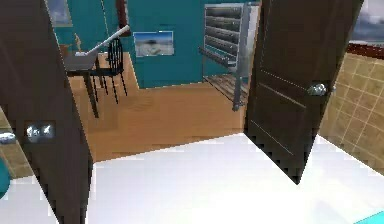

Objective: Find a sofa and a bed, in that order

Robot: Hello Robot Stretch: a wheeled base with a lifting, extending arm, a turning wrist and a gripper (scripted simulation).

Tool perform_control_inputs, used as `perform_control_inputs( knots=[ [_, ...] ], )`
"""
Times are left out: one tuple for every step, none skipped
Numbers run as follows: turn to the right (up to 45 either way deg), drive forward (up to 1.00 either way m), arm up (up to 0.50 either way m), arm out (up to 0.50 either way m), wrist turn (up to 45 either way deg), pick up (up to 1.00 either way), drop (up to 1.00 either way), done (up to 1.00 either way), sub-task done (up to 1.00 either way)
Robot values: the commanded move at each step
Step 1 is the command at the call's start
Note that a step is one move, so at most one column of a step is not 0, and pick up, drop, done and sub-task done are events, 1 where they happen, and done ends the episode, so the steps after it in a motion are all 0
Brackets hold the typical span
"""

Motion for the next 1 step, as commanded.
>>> perform_control_inputs(
  knots=[
    [0.0,1.00,0.00,0.00,0.0,0.00,0.00,0.00,0.00]
  ],
)
